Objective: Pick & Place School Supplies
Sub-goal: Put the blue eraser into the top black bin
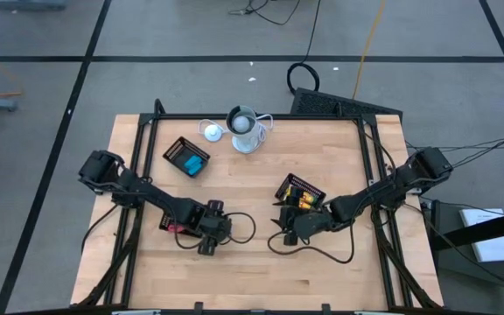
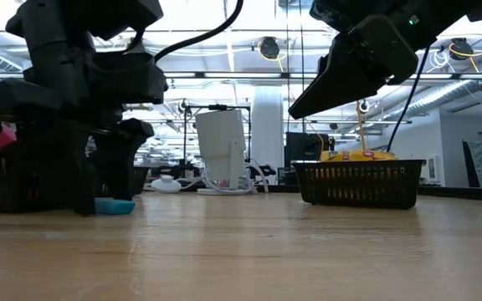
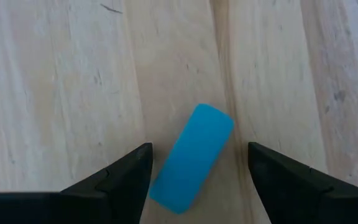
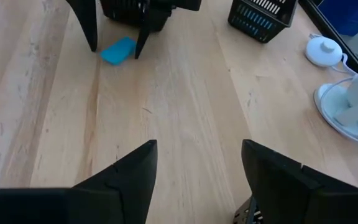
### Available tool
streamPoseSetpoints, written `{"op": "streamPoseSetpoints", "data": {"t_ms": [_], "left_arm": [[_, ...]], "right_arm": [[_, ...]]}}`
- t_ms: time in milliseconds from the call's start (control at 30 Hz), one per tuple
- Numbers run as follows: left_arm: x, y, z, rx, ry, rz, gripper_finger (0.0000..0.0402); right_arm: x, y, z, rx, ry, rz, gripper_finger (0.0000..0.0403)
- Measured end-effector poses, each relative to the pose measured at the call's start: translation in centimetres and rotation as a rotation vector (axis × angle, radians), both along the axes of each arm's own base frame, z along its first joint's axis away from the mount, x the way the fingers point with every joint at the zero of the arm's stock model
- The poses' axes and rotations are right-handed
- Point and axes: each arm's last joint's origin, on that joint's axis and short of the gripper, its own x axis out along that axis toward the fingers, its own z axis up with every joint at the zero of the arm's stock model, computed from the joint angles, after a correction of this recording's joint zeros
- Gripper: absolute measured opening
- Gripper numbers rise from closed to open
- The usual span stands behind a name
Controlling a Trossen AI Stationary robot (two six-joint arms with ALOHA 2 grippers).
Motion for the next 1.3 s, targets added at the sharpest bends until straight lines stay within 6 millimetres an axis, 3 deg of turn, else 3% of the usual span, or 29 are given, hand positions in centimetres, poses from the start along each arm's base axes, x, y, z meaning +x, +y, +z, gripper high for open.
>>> {"op": "streamPoseSetpoints", "data": {"t_ms": [133, 367, 433, 667, 900, 1300], "left_arm": [[0.2, 0.0, -0.2, 0.005, -0.005, 0.001, 0.022], [0.4, 0.1, -0.3, 0.055, -0.028, -0.015, 0.0073], [0.4, 0.1, -0.3, 0.063, -0.03, -0.028, 0.005], [0.3, 0.2, -0.1, 0.094, -0.045, -0.029, 0.005], [0.6, 1.7, 0.4, 0.176, -0.076, 0.043, 0.0049], [3.2, 3.3, 3.6, 0.308, -0.143, 0.047, 0.0048]], "right_arm": [[0.0, 0.0, 0.0, -0.003, 0.001, 0.001, 0.0224], [0.0, 0.0, 0.0, -0.002, 0.001, 0.001, 0.0224], [0.0, 0.0, 0.0, -0.001, 0.0, 0.0, 0.0224], [0.0, 0.0, 0.0, 0.002, -0.001, -0.004, 0.0224], [0.0, -0.1, 0.0, 0.003, -0.002, -0.011, 0.0224], [0.0, -0.3, -0.1, 0.0, 0.004, -0.015, 0.0224]]}}
